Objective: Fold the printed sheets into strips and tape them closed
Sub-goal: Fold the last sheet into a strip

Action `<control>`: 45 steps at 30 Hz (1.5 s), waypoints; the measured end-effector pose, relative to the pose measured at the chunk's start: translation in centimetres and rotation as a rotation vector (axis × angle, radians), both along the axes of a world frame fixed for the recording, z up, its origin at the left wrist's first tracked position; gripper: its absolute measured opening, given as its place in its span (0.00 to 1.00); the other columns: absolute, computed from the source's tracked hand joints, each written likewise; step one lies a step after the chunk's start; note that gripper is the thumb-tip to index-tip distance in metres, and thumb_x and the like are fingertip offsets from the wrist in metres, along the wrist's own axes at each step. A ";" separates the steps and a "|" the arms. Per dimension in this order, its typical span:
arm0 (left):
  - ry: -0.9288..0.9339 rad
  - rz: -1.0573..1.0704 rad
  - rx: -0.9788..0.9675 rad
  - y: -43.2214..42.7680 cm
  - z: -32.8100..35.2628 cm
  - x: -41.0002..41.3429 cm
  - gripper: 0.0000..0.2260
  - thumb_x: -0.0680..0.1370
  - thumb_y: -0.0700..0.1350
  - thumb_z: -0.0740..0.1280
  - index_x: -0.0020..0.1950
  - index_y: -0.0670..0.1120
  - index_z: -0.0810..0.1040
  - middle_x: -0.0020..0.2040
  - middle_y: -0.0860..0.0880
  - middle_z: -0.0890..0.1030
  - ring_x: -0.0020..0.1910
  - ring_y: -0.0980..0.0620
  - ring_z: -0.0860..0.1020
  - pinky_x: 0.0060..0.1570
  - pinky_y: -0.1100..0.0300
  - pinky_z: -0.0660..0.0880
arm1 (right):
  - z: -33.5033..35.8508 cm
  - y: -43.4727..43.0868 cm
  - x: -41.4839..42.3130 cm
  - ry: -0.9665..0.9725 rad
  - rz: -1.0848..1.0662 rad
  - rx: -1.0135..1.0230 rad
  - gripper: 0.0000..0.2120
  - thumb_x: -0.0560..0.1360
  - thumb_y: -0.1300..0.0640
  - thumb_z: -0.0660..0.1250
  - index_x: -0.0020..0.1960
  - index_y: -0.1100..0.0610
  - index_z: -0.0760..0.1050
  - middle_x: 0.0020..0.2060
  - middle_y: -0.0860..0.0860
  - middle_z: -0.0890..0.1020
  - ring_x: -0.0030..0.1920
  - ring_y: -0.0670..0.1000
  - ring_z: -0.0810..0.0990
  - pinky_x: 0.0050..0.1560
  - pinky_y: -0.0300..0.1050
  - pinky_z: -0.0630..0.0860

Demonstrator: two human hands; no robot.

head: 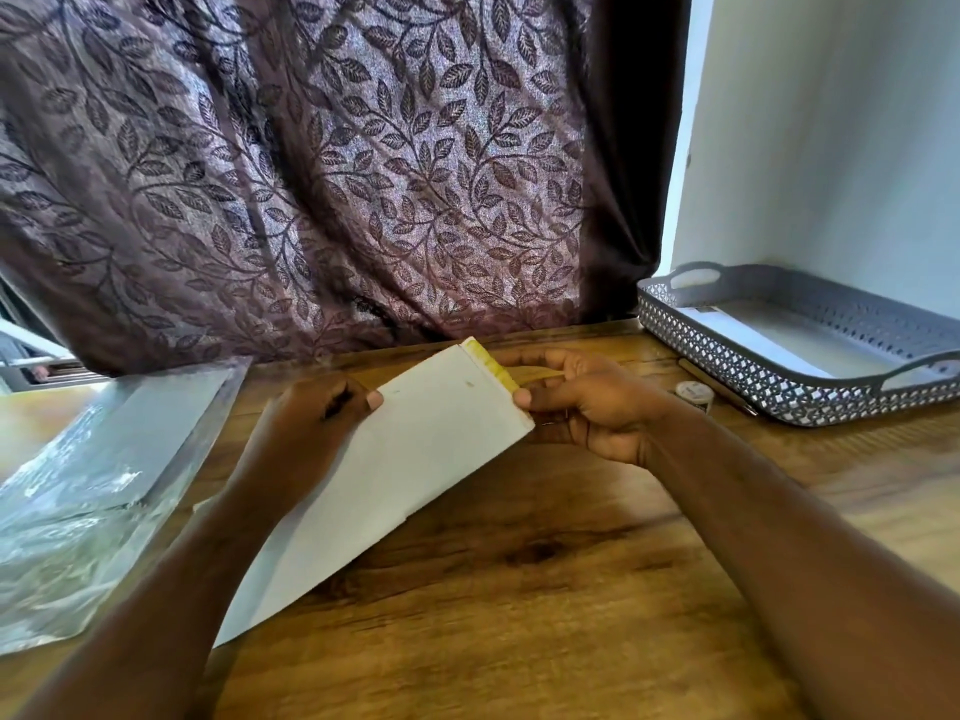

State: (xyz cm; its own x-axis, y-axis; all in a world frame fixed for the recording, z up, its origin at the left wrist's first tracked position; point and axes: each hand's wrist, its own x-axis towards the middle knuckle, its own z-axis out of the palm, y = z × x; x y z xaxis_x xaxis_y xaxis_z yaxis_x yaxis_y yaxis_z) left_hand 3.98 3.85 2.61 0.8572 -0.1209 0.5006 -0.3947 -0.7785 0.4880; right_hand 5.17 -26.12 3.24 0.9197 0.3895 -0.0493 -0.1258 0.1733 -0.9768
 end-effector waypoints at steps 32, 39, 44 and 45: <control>0.751 -0.361 -0.452 -1.8 -0.8 -0.5 0.16 0.76 0.33 0.70 0.63 0.42 0.80 0.56 0.47 0.86 0.53 0.44 0.85 0.45 0.55 0.83 | -1.6 3.1 -1.7 -0.722 -0.394 -1.050 0.13 0.71 0.56 0.76 0.54 0.49 0.80 0.38 0.44 0.81 0.38 0.43 0.78 0.35 0.39 0.72; 0.757 -0.331 -0.248 -1.8 -0.6 -0.6 0.18 0.76 0.37 0.73 0.65 0.47 0.80 0.63 0.48 0.83 0.67 0.47 0.77 0.67 0.41 0.73 | -2.6 4.1 -1.9 -0.755 -0.275 -1.130 0.10 0.74 0.62 0.72 0.52 0.50 0.79 0.45 0.47 0.85 0.44 0.48 0.82 0.46 0.46 0.82; 0.755 -0.357 -0.247 -2.1 -0.4 -0.7 0.15 0.77 0.36 0.71 0.59 0.52 0.81 0.54 0.54 0.86 0.51 0.54 0.85 0.46 0.61 0.81 | -2.3 4.0 -2.0 -0.669 -0.331 -1.036 0.11 0.72 0.63 0.73 0.51 0.51 0.78 0.41 0.46 0.82 0.36 0.49 0.82 0.31 0.42 0.77; 0.748 -0.355 -0.234 -2.2 -0.4 -0.7 0.14 0.78 0.37 0.71 0.60 0.53 0.81 0.55 0.55 0.85 0.53 0.54 0.84 0.48 0.60 0.81 | -2.2 4.2 -2.0 -0.617 -0.346 -0.972 0.09 0.73 0.63 0.73 0.49 0.52 0.78 0.39 0.47 0.82 0.31 0.50 0.82 0.28 0.42 0.77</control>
State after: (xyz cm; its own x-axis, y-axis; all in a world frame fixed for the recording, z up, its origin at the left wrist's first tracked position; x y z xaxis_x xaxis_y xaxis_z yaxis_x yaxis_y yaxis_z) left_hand 3.25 1.69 2.16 0.9029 -0.4081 -0.1353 -0.1063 -0.5169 0.8494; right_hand 3.13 -21.97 1.01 0.9402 0.1614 0.2998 0.3169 -0.7370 -0.5970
